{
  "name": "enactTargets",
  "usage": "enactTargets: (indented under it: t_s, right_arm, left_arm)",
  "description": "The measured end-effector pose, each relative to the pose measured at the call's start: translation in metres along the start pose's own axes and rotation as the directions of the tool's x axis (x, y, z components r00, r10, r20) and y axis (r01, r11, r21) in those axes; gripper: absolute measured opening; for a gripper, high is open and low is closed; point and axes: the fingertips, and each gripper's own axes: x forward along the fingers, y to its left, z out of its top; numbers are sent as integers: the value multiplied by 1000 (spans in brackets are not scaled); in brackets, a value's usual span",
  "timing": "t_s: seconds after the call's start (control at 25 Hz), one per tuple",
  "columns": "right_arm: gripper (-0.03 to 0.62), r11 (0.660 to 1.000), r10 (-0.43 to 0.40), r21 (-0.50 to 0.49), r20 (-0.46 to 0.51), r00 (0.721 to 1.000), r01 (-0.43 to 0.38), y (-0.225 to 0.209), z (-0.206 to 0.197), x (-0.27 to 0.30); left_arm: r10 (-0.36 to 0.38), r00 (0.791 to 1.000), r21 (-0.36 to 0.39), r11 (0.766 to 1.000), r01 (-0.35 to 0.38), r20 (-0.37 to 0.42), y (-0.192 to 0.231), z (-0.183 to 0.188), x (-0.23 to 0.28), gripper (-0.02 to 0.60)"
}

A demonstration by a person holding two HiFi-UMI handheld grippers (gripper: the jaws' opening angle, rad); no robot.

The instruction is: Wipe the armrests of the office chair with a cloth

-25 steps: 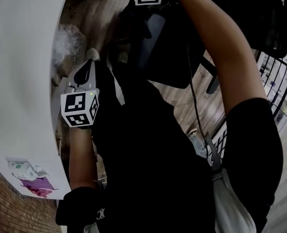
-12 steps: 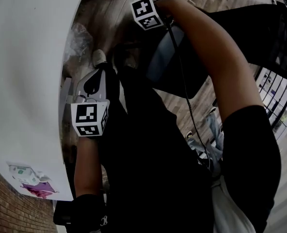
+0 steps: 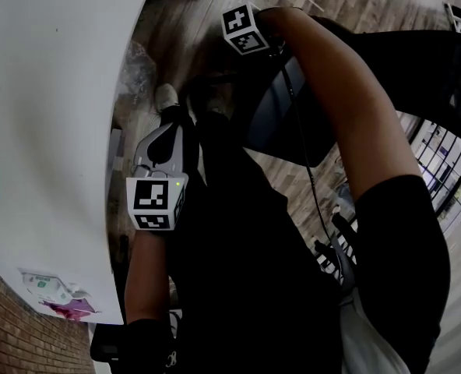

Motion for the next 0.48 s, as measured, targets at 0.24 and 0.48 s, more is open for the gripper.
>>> enactTargets:
  t_s: [0.24,0.48]
  right_arm:
    - [57,997,-72,41,82,994,69,-38,15,18]
    - [57,987,-156,44,132,979,151,-78,43,40]
  left_arm:
    - [-13,1000,-7,1000,13,-14,5,-8,12,6]
    - [-30,999,-3,1000,30,-22,11,-17,24,6]
